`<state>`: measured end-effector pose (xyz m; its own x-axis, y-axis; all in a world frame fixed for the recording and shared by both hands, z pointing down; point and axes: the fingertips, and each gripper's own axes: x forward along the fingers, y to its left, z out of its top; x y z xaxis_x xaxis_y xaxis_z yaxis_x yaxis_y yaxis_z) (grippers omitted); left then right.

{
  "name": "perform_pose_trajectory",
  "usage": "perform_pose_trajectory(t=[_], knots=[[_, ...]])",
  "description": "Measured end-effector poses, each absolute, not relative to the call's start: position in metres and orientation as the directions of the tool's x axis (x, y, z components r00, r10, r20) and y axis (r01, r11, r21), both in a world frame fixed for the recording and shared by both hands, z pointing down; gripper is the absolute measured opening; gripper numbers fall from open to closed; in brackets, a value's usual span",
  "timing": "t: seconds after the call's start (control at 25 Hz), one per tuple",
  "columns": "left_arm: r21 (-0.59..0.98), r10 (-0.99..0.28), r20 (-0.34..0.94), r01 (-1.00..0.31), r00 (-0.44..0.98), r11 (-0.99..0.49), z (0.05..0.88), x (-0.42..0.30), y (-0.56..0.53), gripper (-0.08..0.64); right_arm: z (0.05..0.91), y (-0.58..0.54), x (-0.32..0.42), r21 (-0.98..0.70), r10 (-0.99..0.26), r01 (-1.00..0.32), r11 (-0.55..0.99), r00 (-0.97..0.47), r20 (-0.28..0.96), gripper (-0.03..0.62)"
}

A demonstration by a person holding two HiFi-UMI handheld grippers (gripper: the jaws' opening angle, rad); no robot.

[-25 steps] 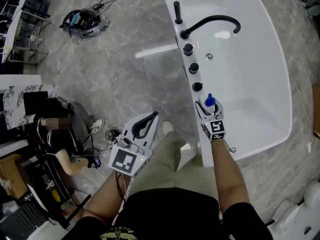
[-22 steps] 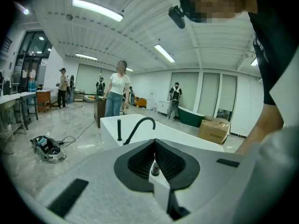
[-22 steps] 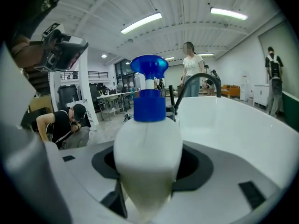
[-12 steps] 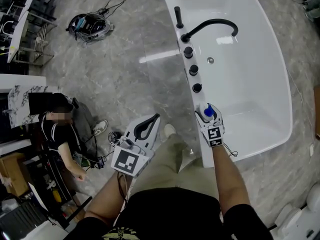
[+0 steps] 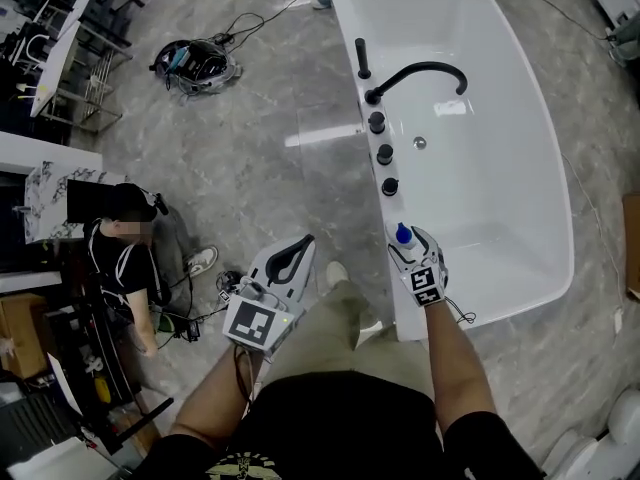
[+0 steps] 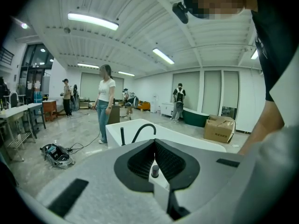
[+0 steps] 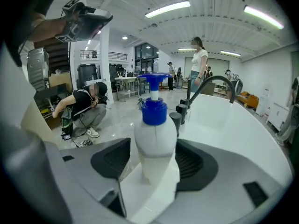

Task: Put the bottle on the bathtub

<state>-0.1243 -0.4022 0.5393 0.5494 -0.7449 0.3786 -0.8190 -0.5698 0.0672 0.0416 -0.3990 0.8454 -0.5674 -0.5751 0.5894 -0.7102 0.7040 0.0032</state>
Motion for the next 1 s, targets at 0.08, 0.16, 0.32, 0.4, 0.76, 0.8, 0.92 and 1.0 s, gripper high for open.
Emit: perform_pose_trajectory(t=[0.08, 0.16, 0.32, 0.4, 0.76, 0.8, 0.92, 1.0], knots=[[0.054, -0.760, 0.364, -0.827, 0.538, -0.559, 0.530, -0.123, -0.399, 0.009, 0.840, -0.388, 0.050, -0.015, -0.547, -0.703, 0.711, -0.565, 0.618, 0.264], [0.039, -0.775, 0.352, -0.836, 0.525, -0.548, 0.521, -0.119, -0.395, 0.010, 0.829, -0.372, 0.060, -0.004, -0.518, -0.677, 0.736, -0.567, 0.640, 0.264], [0.044, -0.792, 0.294, -0.835, 0.535, -0.548, 0.498, -0.104, -0.387, 0.009, 0.775, -0.344, 0.082, -0.023, -0.547, -0.689, 0.724, -0.594, 0.590, 0.264], [0.055, -0.802, 0.262, -0.838, 0.537, -0.543, 0.483, -0.097, -0.381, 0.009, 0.729, -0.335, 0.095, -0.035, -0.598, -0.712, 0.702, -0.615, 0.513, 0.264], [0.042, -0.853, 0.130, -0.862, 0.505, -0.505, 0.420, -0.054, -0.346, 0.009, 0.531, -0.308, 0.175, -0.088, -0.771, -0.787, 0.611, -0.616, 0.162, 0.024], [0.039, -0.861, 0.126, -0.869, 0.493, -0.492, 0.417, -0.049, -0.340, 0.009, 0.515, -0.304, 0.182, -0.098, -0.774, -0.787, 0.609, -0.617, 0.142, 0.018], [0.027, -0.880, 0.091, -0.885, 0.466, -0.465, 0.405, -0.034, -0.320, 0.009, 0.474, -0.288, 0.196, -0.070, -0.768, -0.777, 0.626, -0.630, 0.116, 0.011], [0.026, -0.885, 0.064, -0.888, 0.461, -0.460, 0.395, -0.020, -0.307, 0.009, 0.458, -0.277, 0.205, 0.009, -0.759, -0.764, 0.645, -0.640, 0.119, 0.011]])
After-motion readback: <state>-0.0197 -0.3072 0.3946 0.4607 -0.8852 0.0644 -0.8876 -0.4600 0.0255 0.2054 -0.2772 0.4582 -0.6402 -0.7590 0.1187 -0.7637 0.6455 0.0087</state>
